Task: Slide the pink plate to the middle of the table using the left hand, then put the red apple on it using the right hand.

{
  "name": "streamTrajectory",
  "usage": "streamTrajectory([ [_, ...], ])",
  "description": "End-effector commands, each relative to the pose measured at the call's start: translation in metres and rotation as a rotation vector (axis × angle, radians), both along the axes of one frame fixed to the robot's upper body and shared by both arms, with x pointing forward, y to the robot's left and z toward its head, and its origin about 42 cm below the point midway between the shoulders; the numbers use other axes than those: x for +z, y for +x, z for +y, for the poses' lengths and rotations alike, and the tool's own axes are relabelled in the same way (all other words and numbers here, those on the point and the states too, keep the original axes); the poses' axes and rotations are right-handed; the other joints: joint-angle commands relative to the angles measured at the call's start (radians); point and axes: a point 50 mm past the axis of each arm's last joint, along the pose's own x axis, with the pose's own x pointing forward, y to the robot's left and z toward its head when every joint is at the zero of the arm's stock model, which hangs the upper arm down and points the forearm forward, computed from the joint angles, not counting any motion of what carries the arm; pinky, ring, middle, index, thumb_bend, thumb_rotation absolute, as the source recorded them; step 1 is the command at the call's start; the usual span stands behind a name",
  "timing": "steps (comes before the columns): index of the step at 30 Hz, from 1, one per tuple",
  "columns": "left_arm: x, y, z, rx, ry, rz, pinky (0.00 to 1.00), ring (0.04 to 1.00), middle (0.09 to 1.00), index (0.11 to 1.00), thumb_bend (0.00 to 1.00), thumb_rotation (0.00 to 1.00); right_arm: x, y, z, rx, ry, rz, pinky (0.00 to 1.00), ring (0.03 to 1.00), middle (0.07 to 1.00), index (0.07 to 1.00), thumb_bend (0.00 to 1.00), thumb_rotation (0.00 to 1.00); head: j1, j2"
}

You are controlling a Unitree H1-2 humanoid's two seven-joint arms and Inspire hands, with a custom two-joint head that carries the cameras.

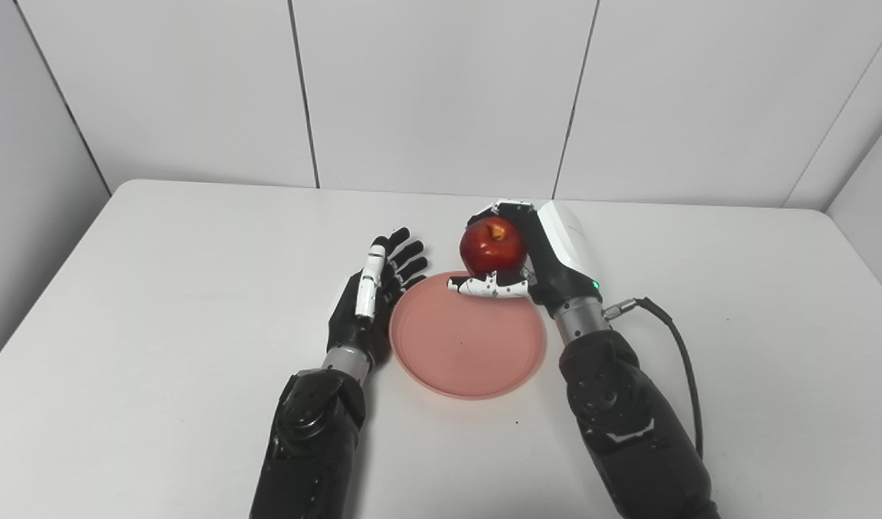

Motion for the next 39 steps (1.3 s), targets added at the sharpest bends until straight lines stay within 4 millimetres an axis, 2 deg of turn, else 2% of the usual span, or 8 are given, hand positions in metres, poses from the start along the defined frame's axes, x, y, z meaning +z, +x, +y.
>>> streamTrajectory([
  [1,-0.002,-0.002,-0.004,0.002,0.003,0.015,0.86,0.87,0.873,0.865,0.37,1.0,0.019,0.004,0.009,0.043,0.022,-0.108,0.32,0.403,0.486,0.486,0.52,0.13,0.002,0.0],
  [18,-0.002,-0.003,-0.004,0.033,0.04,-0.012,0.87,0.877,0.876,0.859,0.38,1.0,-0.012,0.006,0.008,0.051,-0.082,-0.082,0.22,0.309,0.417,0.487,0.52,0.13,0.004,0.015],
  [39,0.0,-0.003,-0.006,0.044,0.048,-0.029,0.86,0.881,0.887,0.876,0.37,1.0,-0.043,-0.003,0.019,0.094,-0.142,-0.021,0.2,0.29,0.395,0.488,0.52,0.13,0.005,0.028],
])
